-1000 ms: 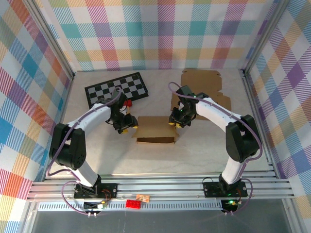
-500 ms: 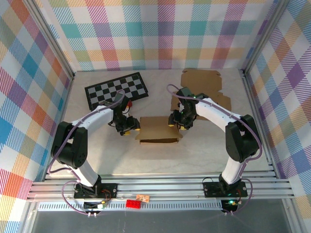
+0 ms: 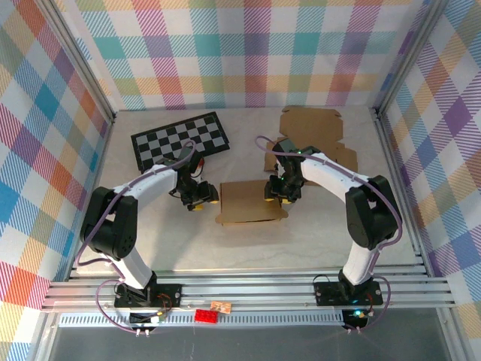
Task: Fold the paper box
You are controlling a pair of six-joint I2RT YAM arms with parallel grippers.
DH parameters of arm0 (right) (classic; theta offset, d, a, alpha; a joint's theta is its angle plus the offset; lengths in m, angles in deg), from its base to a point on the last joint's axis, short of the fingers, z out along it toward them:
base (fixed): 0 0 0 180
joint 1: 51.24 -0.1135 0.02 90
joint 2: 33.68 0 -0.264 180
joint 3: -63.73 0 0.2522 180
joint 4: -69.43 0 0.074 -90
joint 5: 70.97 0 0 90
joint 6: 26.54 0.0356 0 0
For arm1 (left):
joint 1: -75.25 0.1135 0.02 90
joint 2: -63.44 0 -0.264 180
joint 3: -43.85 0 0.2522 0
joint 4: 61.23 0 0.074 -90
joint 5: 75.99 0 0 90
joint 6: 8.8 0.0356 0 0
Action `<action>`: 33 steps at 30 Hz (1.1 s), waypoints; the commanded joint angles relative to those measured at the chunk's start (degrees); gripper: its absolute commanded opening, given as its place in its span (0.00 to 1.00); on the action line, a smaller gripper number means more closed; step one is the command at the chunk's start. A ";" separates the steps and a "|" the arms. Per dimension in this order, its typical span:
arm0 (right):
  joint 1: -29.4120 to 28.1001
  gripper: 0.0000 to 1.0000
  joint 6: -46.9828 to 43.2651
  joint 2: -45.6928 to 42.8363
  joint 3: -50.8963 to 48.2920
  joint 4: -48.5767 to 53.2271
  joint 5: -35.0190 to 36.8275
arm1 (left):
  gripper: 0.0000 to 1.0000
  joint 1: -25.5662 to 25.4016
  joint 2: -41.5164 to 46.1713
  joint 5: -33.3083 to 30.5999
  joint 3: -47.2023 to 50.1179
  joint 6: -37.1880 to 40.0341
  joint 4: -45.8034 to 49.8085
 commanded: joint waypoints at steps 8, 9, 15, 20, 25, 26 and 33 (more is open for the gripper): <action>0.29 0.58 -2.18 0.90 -0.31 2.66 1.18 | 0.58 -1.00 -0.35 5.34 -1.37 -3.05 -2.76; 0.29 0.57 -2.35 1.04 -0.18 2.74 1.17 | 0.58 -1.30 -1.02 5.47 -1.35 -3.17 -3.24; 0.34 0.57 -2.89 2.80 -0.58 2.59 0.28 | 0.56 -2.24 -3.92 6.13 -0.46 -4.05 -6.48; 0.46 0.52 -3.28 3.96 -1.06 1.19 -0.49 | 0.51 -2.85 -5.13 6.09 -0.30 -3.87 -7.58; 0.83 0.44 -3.60 4.41 -1.18 0.64 -1.03 | 0.44 -3.04 -4.95 5.87 1.09 -4.26 -8.96; 0.83 0.42 -3.59 4.51 -1.17 0.55 -1.19 | 0.44 -3.13 -4.78 5.97 1.42 -4.38 -9.43; 1.32 0.37 -4.25 4.10 -1.37 0.03 -2.79 | 0.39 -3.31 -3.88 7.10 2.26 -4.72 -11.50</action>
